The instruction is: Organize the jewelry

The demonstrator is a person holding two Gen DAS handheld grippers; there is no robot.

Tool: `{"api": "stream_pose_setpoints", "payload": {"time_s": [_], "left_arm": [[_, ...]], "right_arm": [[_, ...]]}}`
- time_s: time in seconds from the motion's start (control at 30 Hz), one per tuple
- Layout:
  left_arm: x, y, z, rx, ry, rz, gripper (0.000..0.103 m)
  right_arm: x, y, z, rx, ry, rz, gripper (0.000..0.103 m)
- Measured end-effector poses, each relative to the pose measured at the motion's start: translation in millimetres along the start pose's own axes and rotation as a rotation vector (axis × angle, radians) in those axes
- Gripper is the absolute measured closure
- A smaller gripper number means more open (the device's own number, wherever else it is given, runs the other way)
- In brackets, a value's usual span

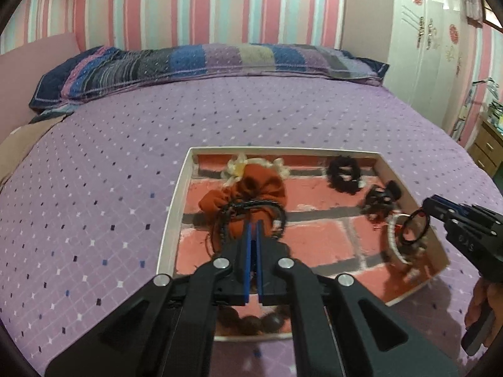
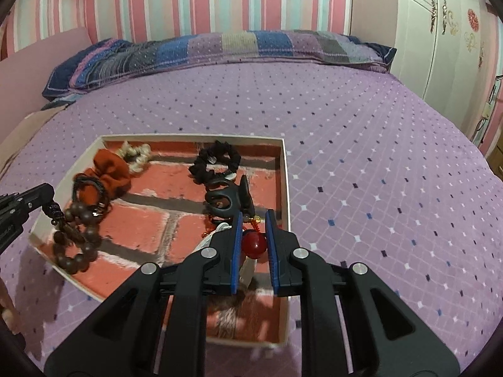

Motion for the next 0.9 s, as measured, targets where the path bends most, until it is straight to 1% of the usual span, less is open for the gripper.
{"api": "stream_pose_setpoints", "payload": {"time_s": [0.13, 0.27, 0.3, 0.37, 0.47, 0.53, 0.6, 0.63, 0.7, 0.73, 0.77, 0.8, 0.83, 0.87, 0.9], "left_arm": [[15.9, -10.1, 0.5, -0.032, -0.030, 0.003, 0.100], [24.4, -14.5, 6.6, -0.033, -0.059, -0.014, 0.100], [25.4, -14.6, 8.1, -0.036, -0.063, -0.016, 0.100], [29.2, -15.0, 11.6, -0.040, -0.081, -0.017, 0.099], [31.0, -12.2, 14.8, -0.030, -0.093, -0.033, 0.099], [30.1, -12.0, 15.5, -0.034, -0.100, -0.027, 0.099], [28.5, -13.1, 17.2, -0.036, -0.108, -0.031, 0.099], [27.9, -14.0, 18.6, -0.040, -0.115, -0.030, 0.098], [26.2, -16.3, 21.6, -0.052, -0.122, -0.027, 0.098], [24.7, -17.7, 23.1, -0.057, -0.125, -0.024, 0.097], [22.5, -19.0, 24.9, -0.061, -0.126, -0.024, 0.093], [20.0, -19.2, 26.0, -0.062, -0.122, -0.032, 0.074], [15.5, -19.9, 27.0, -0.063, -0.109, -0.049, 0.044], [7.9, -20.2, 27.8, -0.062, -0.080, -0.068, 0.037], [2.4, -19.4, 27.9, -0.060, -0.064, -0.067, 0.035]], "right_arm": [[13.9, -3.4, 0.8, -0.012, -0.031, -0.006, 0.087], [24.6, -6.7, 5.9, -0.015, -0.060, -0.015, 0.087], [26.1, -7.5, 7.4, -0.021, -0.060, -0.006, 0.087], [31.4, -7.7, 10.7, -0.019, -0.085, -0.018, 0.085], [32.5, -6.8, 13.0, -0.019, -0.090, -0.027, 0.083], [31.0, -5.9, 13.1, -0.023, -0.090, -0.024, 0.079], [29.3, -5.3, 13.1, -0.026, -0.091, -0.024, 0.065], [28.4, -4.9, 13.2, -0.026, -0.093, -0.029, 0.063], [26.0, -3.5, 13.3, -0.025, -0.093, -0.027, 0.053], [23.7, -2.5, 13.4, -0.021, -0.090, -0.030, 0.050], [22.1, -2.2, 13.7, -0.018, -0.090, -0.039, 0.046], [19.2, -2.0, 13.9, -0.015, -0.088, -0.052, 0.042], [16.0, -2.5, 14.1, -0.017, -0.083, -0.060, 0.040], [11.7, -3.7, 14.4, -0.023, -0.075, -0.061, 0.036], [7.7, -4.7, 14.3, -0.027, -0.067, -0.057, 0.028]]}}
Point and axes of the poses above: each gripper's, at about its wrist camera, not at the fingertips, and x roughly the way its jaws point, y to its right, z to its underside, the point moved 2 cm from there along x, roughly the way its jaws point, and after that the axes turned 2 degrees about -z, right-handed, at the moved point
